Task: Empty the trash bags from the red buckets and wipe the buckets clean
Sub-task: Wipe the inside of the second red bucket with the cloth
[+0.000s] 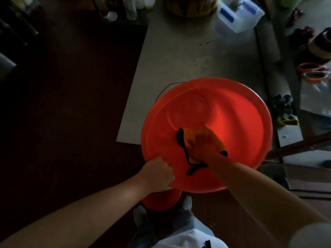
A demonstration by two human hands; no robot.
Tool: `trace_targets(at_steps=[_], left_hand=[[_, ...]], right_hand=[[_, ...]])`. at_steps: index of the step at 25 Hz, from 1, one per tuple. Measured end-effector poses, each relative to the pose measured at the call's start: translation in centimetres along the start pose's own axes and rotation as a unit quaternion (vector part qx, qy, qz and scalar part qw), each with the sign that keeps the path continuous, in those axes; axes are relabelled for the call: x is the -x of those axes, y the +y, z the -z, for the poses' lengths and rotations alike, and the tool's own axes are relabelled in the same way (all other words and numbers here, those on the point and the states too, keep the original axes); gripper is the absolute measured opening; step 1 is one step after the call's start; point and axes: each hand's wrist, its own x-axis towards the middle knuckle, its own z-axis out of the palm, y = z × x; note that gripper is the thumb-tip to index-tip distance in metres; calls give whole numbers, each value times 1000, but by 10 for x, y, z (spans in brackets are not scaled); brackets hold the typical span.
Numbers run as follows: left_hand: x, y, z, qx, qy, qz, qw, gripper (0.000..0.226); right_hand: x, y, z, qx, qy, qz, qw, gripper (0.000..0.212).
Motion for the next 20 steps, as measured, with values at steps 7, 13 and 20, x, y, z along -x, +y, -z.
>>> trace_targets(at_steps=[7, 13, 20], left_hand=[[3, -10, 5, 5, -15, 6, 1000, 62], [14, -19, 33, 2, -91, 2, 996, 65], [38, -64, 39, -58, -100, -2, 993, 62]], right_hand=[[11, -5, -6, 52, -55, 34, 997, 118], [94, -36, 15, 58, -97, 50, 992, 94], [147, -41, 29, 176, -57, 53, 981, 107]])
